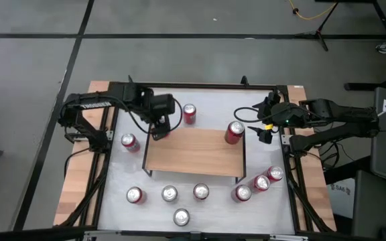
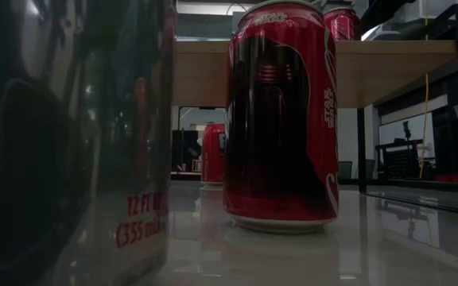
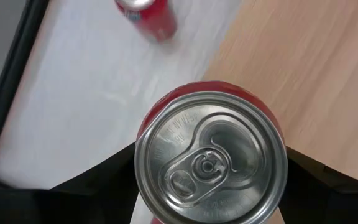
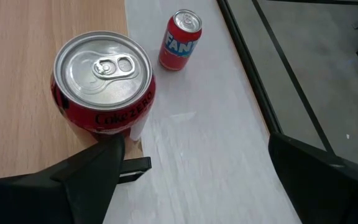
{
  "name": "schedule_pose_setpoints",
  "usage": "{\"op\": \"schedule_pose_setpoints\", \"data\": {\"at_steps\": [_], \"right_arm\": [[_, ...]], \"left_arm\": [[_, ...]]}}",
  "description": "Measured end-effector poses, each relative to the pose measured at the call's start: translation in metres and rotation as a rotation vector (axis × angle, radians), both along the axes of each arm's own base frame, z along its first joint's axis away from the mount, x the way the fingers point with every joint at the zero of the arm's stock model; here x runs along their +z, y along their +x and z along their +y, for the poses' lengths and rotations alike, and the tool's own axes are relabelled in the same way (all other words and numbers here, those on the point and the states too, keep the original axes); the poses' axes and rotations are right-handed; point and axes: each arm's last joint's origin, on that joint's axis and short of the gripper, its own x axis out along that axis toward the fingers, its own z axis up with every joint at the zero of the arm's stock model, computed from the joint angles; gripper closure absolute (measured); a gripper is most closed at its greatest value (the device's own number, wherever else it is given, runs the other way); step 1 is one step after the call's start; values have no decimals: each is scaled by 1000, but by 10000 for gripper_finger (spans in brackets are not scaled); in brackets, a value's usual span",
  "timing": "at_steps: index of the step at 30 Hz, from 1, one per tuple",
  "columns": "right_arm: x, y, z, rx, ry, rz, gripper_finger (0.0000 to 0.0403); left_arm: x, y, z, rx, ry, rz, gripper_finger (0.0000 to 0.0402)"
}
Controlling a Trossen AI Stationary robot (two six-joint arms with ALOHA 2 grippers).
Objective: Place canned beverage on shelf
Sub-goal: Put the red soda can on the shelf
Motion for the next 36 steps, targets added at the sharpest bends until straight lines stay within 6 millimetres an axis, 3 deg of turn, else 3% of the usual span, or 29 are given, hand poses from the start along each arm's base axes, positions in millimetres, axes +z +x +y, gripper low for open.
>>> {"op": "schedule_pose_setpoints", "data": {"at_steps": [11, 36], "right_arm": [[0, 0, 0, 0, 0, 1, 15], [0, 0, 0, 0, 0, 1, 15]], "left_arm": [[-5, 1, -17, -29, 27, 23, 116], [-8, 0, -17, -35, 38, 37, 73]]}}
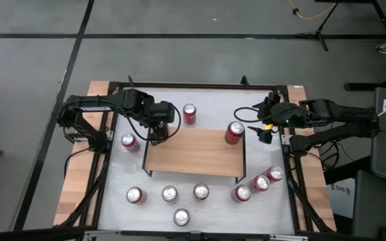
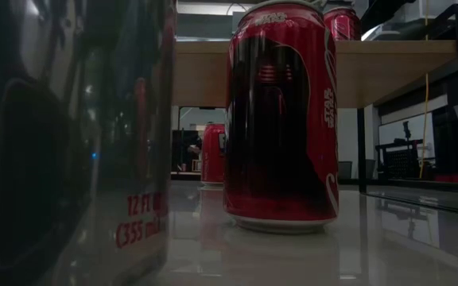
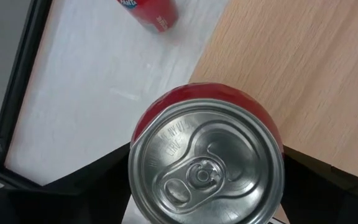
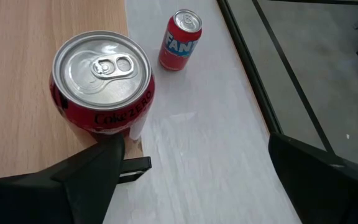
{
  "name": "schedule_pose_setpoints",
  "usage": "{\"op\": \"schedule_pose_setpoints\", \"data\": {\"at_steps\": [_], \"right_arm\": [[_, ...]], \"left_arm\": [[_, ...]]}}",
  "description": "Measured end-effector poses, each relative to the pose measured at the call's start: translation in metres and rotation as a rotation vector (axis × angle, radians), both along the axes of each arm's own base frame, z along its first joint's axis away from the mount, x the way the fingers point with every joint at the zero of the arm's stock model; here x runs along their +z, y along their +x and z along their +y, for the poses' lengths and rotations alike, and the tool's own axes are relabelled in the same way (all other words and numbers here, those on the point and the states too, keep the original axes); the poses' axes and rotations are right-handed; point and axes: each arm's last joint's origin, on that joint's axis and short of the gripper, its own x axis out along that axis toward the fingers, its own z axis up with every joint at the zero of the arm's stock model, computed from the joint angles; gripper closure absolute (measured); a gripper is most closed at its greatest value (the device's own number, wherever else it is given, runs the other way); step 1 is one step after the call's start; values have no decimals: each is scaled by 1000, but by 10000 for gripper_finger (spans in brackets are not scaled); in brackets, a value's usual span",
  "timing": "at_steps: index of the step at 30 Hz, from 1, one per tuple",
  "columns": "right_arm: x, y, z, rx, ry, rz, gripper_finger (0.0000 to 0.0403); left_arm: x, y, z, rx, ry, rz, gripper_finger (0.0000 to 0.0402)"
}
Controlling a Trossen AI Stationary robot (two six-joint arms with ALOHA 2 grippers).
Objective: Place canned beverage on shelf
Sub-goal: Put the red soda can on the shelf
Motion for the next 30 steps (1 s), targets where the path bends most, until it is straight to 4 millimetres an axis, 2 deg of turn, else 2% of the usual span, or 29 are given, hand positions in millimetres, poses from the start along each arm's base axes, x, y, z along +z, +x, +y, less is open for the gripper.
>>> {"op": "schedule_pose_setpoints", "data": {"at_steps": [7, 18, 30], "right_arm": [[0, 0, 0, 0, 0, 0, 15], [0, 0, 0, 0, 0, 0, 15], [0, 0, 0, 0, 0, 0, 15]], "left_arm": [[0, 0, -1, -5, -24, 1, 60], [0, 0, -1, -3, -24, 0, 14], [1, 4, 0, 6, -22, -42, 11]]}}
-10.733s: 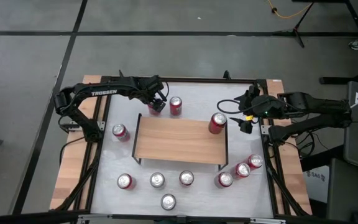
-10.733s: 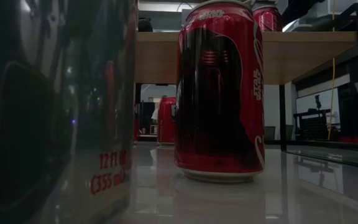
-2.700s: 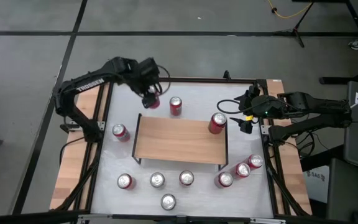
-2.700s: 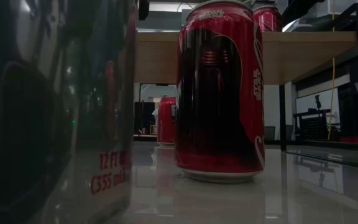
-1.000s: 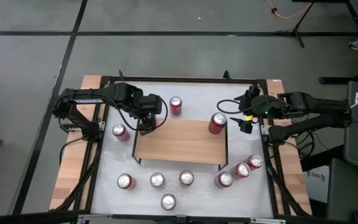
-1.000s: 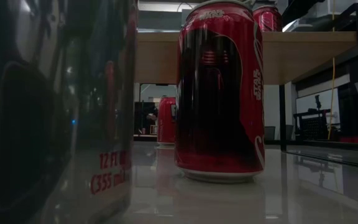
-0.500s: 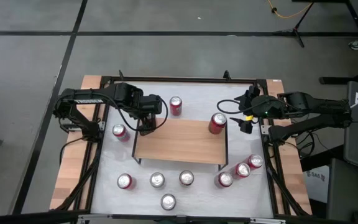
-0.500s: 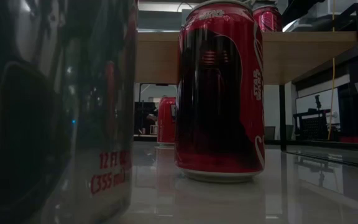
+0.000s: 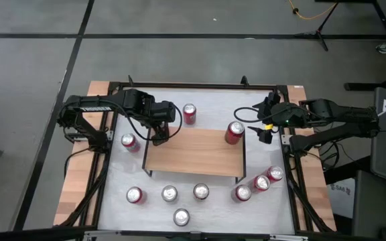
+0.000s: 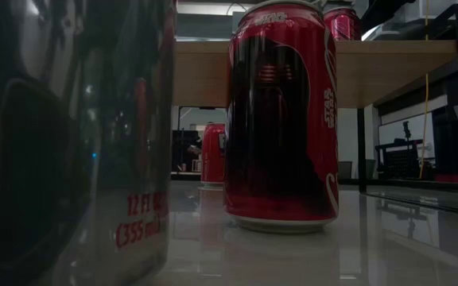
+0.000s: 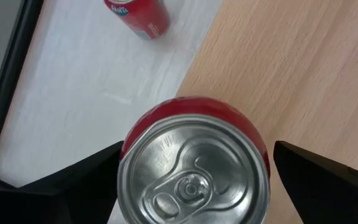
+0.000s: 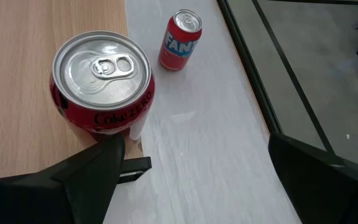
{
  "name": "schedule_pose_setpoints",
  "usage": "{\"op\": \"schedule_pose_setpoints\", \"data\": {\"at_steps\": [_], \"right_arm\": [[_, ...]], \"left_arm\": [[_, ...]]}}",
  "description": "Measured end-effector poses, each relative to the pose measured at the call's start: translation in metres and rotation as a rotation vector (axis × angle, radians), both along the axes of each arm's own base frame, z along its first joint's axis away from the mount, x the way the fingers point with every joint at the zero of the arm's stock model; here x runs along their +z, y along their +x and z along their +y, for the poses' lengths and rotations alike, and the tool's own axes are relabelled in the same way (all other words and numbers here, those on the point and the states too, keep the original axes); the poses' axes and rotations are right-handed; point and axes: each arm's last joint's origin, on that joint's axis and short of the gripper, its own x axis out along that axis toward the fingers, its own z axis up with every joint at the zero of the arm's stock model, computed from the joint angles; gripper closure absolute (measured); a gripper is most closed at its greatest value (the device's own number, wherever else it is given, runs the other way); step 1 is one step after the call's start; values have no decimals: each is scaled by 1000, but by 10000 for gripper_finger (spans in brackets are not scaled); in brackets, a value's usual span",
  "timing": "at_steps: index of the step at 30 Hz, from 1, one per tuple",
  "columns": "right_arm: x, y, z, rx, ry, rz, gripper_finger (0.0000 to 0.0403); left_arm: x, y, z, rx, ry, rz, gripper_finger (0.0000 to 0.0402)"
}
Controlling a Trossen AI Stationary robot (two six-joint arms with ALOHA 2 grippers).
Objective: Place canned beverage on shelf
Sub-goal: Put the red soda can on the shelf
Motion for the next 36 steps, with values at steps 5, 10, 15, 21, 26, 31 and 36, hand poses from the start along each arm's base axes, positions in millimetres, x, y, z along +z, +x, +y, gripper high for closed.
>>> {"op": "schedule_pose_setpoints", "data": {"at_steps": [5, 10, 15, 21, 26, 31, 36], "right_arm": [[0, 0, 0, 0, 0, 0, 15], [0, 0, 0, 1, 0, 0, 15], [0, 0, 0, 0, 0, 0, 15], [0, 0, 0, 0, 0, 0, 15], [0, 0, 0, 0, 0, 0, 15], [0, 0, 0, 0, 0, 0, 15], [0, 0, 0, 0, 0, 0, 15]], "left_arm": [[0, 1, 0, 1, 0, -13, 11], [1, 5, 4, 14, 1, -51, 11], [3, 8, 14, 48, 5, -101, 11], [5, 13, 24, 81, 11, -160, 11], [9, 20, 33, 98, 24, -254, 11], [16, 28, 46, 108, 54, -375, 11], [25, 35, 64, 156, 85, -511, 11]]}}
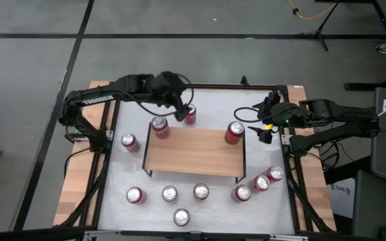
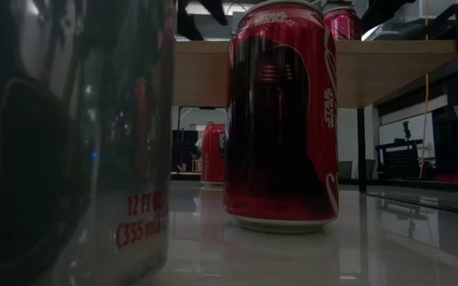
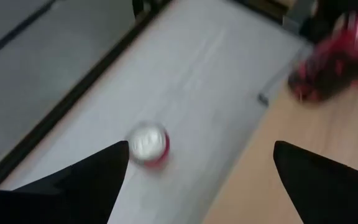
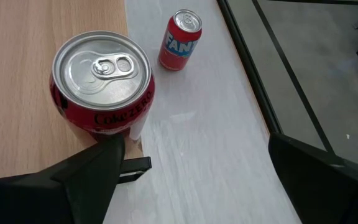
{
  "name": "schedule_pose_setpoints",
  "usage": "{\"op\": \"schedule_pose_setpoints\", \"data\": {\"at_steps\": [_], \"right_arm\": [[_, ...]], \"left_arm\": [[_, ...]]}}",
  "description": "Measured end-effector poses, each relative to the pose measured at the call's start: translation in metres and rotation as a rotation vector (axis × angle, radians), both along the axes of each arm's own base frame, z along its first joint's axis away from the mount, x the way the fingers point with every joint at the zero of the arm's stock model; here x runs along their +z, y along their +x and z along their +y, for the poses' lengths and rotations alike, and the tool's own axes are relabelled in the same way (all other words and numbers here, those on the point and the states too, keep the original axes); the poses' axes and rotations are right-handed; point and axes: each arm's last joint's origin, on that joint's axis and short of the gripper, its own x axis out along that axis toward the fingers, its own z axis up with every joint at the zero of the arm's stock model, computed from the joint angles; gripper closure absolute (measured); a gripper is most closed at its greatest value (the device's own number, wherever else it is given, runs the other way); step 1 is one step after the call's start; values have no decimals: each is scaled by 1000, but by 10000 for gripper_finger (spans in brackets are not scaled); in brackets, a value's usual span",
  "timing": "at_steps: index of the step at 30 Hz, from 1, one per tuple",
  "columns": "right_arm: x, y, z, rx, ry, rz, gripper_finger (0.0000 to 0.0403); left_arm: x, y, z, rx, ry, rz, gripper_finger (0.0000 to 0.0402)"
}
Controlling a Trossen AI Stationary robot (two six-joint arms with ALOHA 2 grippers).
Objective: Place canned beverage on shelf
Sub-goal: Put the red soda can on the shelf
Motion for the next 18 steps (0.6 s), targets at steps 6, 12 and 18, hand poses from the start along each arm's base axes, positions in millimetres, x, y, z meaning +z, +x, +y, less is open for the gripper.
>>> {"op": "schedule_pose_setpoints", "data": {"at_steps": [6, 12, 18], "right_arm": [[0, 0, 0, 0, 0, 0, 15], [0, 0, 0, 0, 0, 0, 15], [0, 0, 0, 0, 0, 0, 15]], "left_arm": [[8, 2, 21, 58, 27, -116, 11], [10, -2, 37, 112, 34, -135, 11], [-5, 10, 48, 144, 18, -102, 11]]}}
